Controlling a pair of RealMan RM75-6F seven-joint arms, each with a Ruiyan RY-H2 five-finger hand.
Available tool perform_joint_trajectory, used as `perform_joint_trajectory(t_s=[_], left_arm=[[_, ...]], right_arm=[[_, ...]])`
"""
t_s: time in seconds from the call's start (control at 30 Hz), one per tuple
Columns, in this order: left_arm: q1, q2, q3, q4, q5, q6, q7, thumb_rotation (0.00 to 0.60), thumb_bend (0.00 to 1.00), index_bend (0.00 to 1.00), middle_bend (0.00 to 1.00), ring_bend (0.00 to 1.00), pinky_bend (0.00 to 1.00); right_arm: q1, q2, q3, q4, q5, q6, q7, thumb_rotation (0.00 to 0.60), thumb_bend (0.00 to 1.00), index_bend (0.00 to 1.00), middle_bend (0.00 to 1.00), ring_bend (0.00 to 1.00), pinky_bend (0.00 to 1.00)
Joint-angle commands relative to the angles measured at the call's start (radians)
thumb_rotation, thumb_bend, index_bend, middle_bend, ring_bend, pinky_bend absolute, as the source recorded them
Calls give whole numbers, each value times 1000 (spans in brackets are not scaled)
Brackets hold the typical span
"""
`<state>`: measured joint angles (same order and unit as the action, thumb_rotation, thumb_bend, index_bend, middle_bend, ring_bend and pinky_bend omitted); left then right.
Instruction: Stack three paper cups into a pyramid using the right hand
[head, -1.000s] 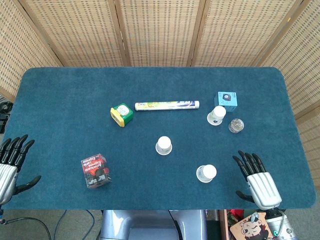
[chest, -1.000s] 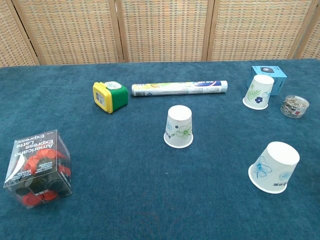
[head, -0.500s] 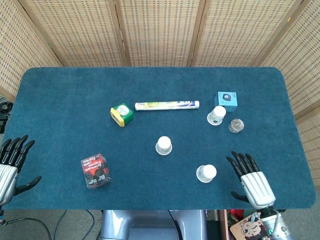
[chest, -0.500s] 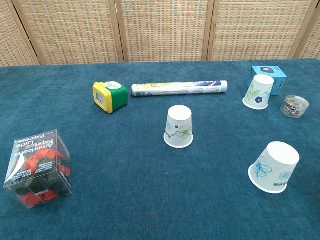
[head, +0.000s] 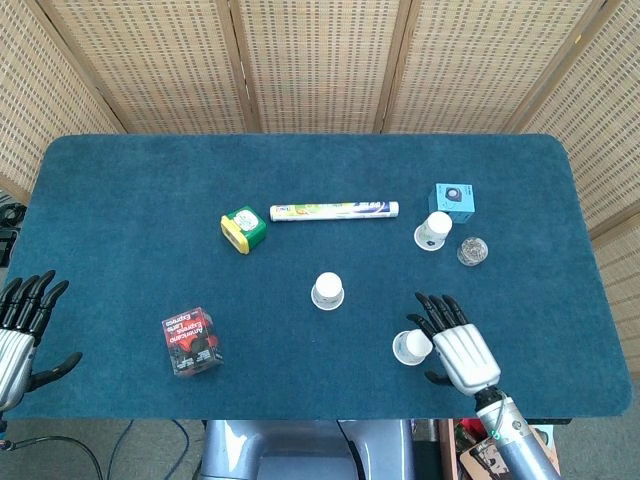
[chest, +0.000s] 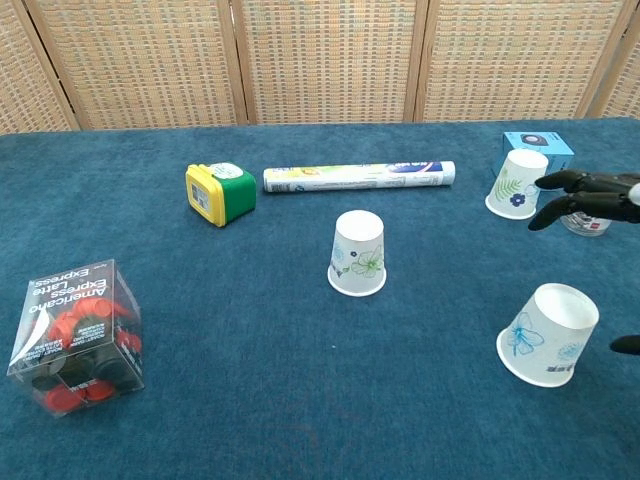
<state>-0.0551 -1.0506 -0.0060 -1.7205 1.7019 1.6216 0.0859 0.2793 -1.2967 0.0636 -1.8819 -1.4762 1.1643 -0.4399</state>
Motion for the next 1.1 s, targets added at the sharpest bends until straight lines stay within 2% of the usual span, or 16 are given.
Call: perform_joint_trajectory(t_s=[0.03, 0.37, 0.8, 1.1], left_arm=[[-1, 0, 0, 1, 0, -3, 0, 600, 180, 0, 0, 0, 0], [-2, 2, 0, 1, -1, -3, -7, 600, 180, 0, 0, 0, 0], [-4, 1, 2, 1, 4, -6, -3, 600, 181, 0, 0, 0, 0], [-3, 2, 1, 2, 3, -3, -8, 600, 181, 0, 0, 0, 0]], right_arm=[[43, -38, 30, -10, 71, -51, -56, 600, 129, 229, 0, 0, 0], [105, -81, 66, -2, 242, -103, -164, 600, 129, 248, 0, 0, 0], [130, -77, 45, -21, 390, -77, -256, 600, 129, 261, 0, 0, 0], [153, -93, 30, 11, 437, -68, -258, 600, 129, 303, 0, 0, 0]])
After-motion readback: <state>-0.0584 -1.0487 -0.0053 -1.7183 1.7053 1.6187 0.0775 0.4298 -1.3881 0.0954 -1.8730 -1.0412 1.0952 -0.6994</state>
